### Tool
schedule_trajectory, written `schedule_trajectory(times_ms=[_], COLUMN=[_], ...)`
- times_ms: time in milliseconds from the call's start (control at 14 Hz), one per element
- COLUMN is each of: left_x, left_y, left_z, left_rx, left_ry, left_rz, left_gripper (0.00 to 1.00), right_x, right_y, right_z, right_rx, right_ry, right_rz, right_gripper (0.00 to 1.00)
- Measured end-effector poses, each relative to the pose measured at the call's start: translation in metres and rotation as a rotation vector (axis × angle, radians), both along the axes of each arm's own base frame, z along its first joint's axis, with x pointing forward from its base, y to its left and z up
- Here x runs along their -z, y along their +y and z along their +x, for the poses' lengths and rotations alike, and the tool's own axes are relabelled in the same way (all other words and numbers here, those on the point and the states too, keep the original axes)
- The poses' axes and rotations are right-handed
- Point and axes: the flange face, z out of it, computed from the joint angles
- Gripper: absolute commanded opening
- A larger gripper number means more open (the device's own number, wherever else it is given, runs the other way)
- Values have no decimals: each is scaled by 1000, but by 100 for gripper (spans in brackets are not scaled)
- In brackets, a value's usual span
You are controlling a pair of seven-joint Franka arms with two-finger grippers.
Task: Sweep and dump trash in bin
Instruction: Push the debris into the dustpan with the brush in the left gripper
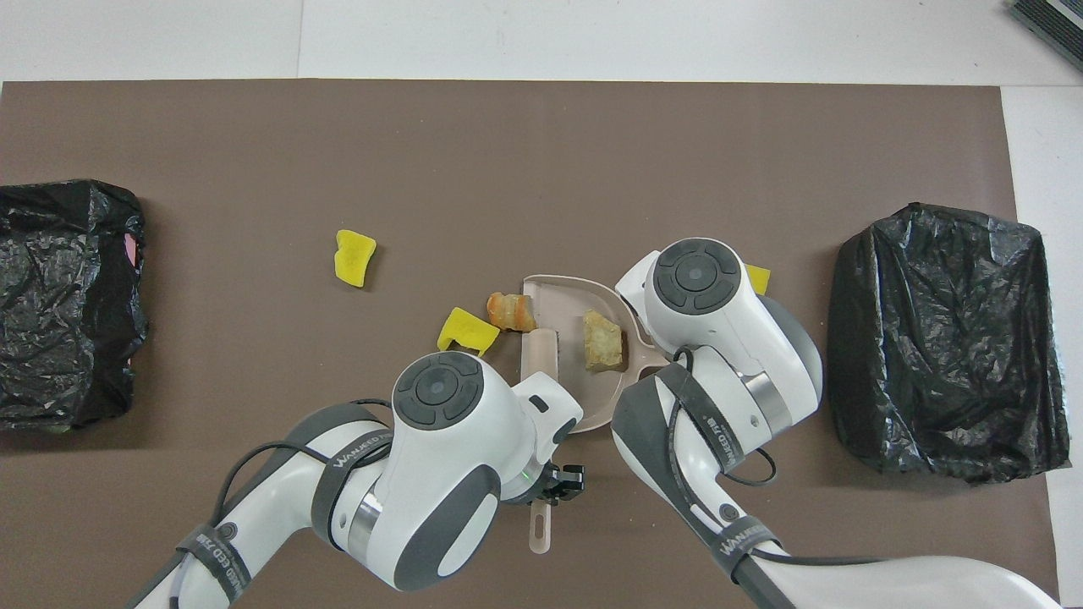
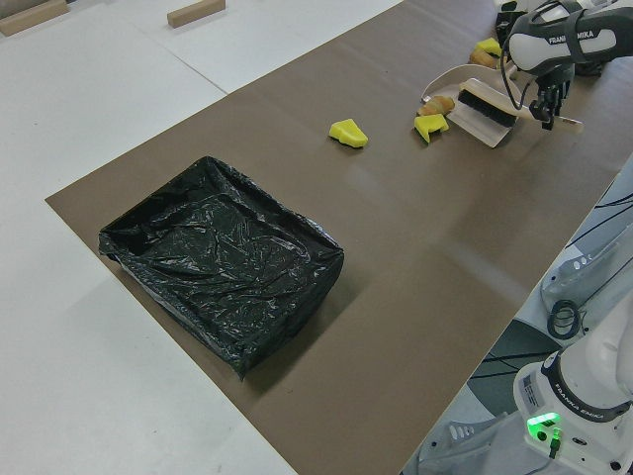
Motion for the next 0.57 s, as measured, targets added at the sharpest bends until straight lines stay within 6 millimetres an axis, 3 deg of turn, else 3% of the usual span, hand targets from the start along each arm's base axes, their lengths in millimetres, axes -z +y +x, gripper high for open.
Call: schedule_trajectory(times_ms=[215,573], left_x=[-8,-1], left_y=[32,103], left_z=[26,79], left_rx=[12,17], left_ry=[-33,-110], left_rz=[89,179], left_gripper=[0,0], right_x=[0,0], right_y=[0,0], right_z=[0,0], right_rx=[0,0], right_ry=[0,0], right_rz=[0,0], right_gripper=[0,0])
